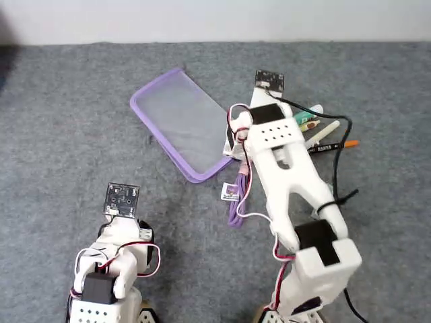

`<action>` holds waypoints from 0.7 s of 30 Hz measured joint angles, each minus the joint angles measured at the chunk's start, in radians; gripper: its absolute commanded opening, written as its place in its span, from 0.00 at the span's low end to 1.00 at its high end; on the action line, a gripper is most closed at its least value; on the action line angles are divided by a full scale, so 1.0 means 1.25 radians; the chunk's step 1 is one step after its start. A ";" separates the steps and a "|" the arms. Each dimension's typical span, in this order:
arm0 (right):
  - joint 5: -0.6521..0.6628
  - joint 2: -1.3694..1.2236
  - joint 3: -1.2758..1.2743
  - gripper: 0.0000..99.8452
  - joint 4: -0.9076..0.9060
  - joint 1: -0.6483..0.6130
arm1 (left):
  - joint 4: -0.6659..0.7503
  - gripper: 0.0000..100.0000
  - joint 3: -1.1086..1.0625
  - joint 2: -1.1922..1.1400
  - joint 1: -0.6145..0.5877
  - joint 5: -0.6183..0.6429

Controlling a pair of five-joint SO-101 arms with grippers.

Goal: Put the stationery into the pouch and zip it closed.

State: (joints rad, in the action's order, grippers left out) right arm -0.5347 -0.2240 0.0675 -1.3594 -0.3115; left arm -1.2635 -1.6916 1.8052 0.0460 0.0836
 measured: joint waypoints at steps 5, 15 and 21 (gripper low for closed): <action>-0.022 -0.087 0.058 0.23 -0.015 0.002 | 0.000 0.02 0.000 0.000 0.000 0.000; -0.022 -0.232 0.133 0.21 0.043 -0.012 | 0.000 0.02 0.000 0.000 0.000 0.000; -0.022 -0.313 0.200 0.21 0.044 -0.012 | 0.000 0.02 0.000 0.000 0.000 0.000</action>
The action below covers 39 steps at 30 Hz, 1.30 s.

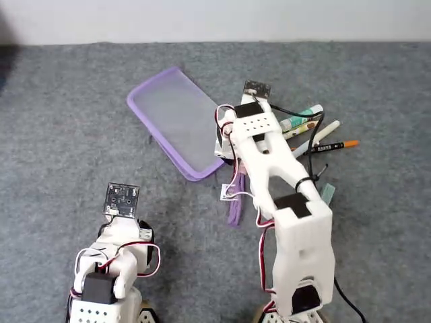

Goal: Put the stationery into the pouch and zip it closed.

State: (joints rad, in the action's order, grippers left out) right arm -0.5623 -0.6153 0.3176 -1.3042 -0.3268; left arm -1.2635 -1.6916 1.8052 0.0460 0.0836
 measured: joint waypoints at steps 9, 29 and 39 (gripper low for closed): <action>0.010 -0.064 0.053 0.21 0.000 0.009 | 0.000 0.02 0.000 0.000 0.000 0.000; 0.015 -0.060 0.054 0.01 -0.097 0.065 | 0.000 0.02 0.000 0.000 0.000 0.000; 0.090 0.160 0.054 0.01 -0.168 0.066 | 0.000 0.02 0.000 0.000 0.000 0.000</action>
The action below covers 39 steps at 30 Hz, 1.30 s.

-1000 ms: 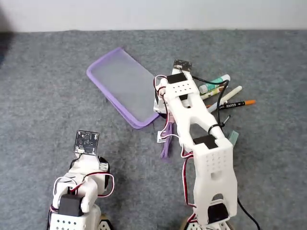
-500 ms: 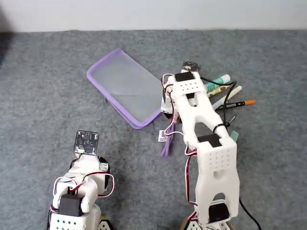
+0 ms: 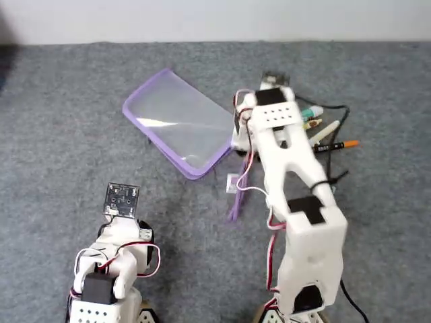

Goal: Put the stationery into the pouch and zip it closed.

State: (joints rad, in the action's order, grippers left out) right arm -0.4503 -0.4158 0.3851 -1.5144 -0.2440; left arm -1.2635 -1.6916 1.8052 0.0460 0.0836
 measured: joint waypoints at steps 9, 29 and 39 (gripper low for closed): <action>0.167 0.254 0.000 0.01 -0.009 0.000 | 0.000 0.02 0.000 0.000 0.000 0.000; 0.428 0.324 -0.001 0.01 0.187 -0.063 | 0.000 0.02 0.000 0.000 0.000 0.000; 0.601 0.372 0.031 0.01 0.237 -0.214 | 0.000 0.02 0.000 0.000 0.000 0.000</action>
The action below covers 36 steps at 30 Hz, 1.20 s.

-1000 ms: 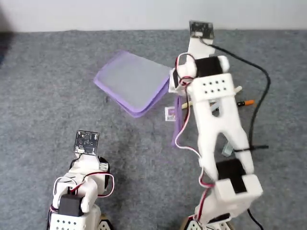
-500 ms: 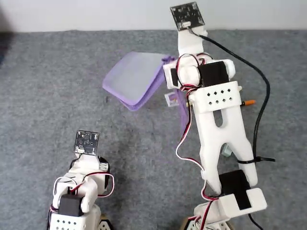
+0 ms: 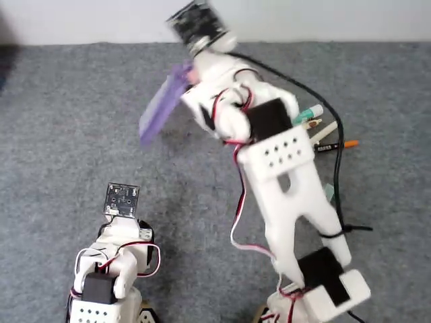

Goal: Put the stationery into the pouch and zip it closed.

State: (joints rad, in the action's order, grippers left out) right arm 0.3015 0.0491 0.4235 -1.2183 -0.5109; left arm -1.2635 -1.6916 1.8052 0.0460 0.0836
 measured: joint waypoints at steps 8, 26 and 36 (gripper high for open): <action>0.108 0.025 0.005 0.01 0.027 0.023 | 0.000 0.02 0.000 0.000 0.000 0.000; 0.300 -0.018 0.005 0.01 0.350 0.113 | 0.000 0.03 0.000 0.000 -0.001 -0.012; 0.320 -0.109 0.005 0.01 0.363 0.021 | 0.039 0.03 0.091 0.000 -0.126 -0.212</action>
State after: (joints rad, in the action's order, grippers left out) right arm 0.7020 -0.0875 0.4296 -0.7641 -0.4849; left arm -1.2144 -1.5781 1.8052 -0.1120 -0.1818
